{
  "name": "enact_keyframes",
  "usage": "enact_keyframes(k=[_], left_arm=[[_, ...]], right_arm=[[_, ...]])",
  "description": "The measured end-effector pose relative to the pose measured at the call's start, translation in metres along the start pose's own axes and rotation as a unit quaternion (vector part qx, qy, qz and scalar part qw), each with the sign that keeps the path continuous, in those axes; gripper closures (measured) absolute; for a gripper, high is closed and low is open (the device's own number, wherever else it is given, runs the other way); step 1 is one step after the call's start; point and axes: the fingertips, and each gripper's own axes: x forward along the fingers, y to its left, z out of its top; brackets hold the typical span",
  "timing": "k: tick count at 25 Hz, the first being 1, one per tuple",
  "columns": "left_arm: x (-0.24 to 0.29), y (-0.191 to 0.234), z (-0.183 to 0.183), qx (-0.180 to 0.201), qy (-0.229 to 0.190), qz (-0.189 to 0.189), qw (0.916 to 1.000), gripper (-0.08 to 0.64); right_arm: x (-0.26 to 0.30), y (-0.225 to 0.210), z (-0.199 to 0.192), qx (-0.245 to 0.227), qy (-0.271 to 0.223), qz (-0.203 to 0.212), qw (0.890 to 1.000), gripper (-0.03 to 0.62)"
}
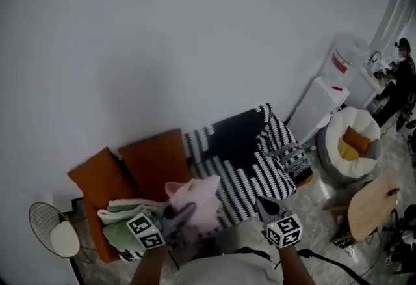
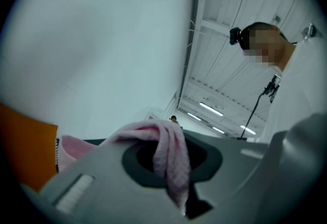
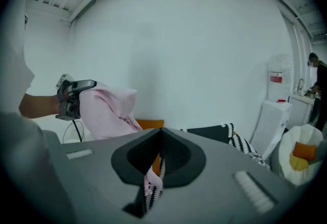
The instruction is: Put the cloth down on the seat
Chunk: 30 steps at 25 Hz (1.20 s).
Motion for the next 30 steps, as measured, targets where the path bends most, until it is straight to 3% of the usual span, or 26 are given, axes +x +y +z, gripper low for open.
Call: enact_keyframes(k=[6, 11, 19, 30], left_arm=[[0.019, 0.023, 0.01, 0.004, 0.02, -0.032, 0.9993, 0.514], [0.032, 0.036, 0.015, 0.005, 0.023, -0.038, 0.999, 0.514], [0.072, 0.058, 0.024, 0.003, 0.026, -0.031, 0.9992, 0.514], [0.152, 0.098, 0.049, 0.015, 0.017, 0.004, 0.9997, 0.512]], right_arm=[[0.009, -0.006, 0.004, 0.012, -0.004, -0.026, 1.0, 0.586], [0.013, -0.014, 0.001, 0.018, 0.0, -0.035, 0.999, 0.586], [0.028, -0.05, 0.003, 0.037, 0.001, -0.036, 0.999, 0.586], [0.075, -0.135, 0.036, 0.033, 0.003, 0.005, 0.999, 0.586]])
